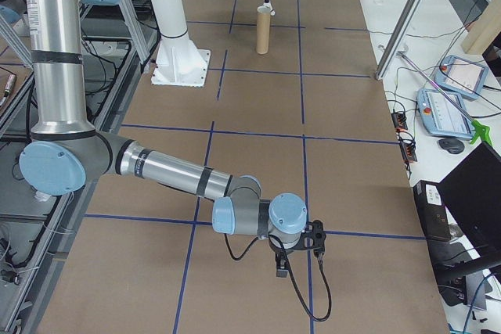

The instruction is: Collect badminton balls into bucket

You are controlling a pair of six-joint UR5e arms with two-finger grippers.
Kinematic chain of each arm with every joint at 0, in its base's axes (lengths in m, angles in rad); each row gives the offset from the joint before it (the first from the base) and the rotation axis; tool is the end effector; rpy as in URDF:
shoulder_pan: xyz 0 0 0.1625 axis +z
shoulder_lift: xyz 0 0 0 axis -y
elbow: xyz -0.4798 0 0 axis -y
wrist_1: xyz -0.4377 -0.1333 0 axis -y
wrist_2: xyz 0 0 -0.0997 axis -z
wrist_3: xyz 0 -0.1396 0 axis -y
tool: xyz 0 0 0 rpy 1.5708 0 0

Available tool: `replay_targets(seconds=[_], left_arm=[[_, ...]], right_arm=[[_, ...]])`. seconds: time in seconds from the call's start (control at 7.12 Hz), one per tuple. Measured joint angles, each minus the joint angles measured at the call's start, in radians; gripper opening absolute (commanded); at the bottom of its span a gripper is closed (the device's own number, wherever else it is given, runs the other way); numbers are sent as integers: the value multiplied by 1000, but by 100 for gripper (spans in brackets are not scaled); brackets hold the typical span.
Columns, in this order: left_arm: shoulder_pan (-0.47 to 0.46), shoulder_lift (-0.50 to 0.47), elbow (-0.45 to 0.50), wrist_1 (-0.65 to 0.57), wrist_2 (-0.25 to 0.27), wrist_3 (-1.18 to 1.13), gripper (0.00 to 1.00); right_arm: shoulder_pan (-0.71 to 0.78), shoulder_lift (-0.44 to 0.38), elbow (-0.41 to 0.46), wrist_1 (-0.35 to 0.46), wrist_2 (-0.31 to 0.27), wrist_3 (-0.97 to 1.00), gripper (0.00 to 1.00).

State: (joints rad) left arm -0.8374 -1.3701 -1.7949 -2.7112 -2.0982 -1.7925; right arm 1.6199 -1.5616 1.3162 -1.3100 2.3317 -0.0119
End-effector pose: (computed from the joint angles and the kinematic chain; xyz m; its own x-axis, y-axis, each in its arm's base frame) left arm 0.2826 -0.4078 0.5786 0.1854 -0.4896 -0.8520 0.3827 0.8346 -0.3963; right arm 0.0630 -0.5278 0.8482 0.7244 0.0131 0.6893 -0.0405 0.9989 0.0236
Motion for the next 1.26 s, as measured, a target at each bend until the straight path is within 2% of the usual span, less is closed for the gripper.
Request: replay_targets(seconds=[0.28,0.42,0.56,0.84,0.98,1.26], left_arm=[[-84,-3,-77,186,-128,275,0],[-124,-7,-104,249,-175,346,0],[-143,-12,-134,303,-201,375,0],[-151,-60,-204,446,-220,388,0],[-152,-116,-235,548,-222,388,0],[-148,-243,-307,778,-220,390,0]], right_arm=[[0,0,0,0,0,1,100],[0,0,0,0,0,1,100],[0,0,0,0,0,1,100],[0,0,0,0,0,1,100],[3,0,2,0,2,1,100],[14,-55,59,10,50,-1,100]])
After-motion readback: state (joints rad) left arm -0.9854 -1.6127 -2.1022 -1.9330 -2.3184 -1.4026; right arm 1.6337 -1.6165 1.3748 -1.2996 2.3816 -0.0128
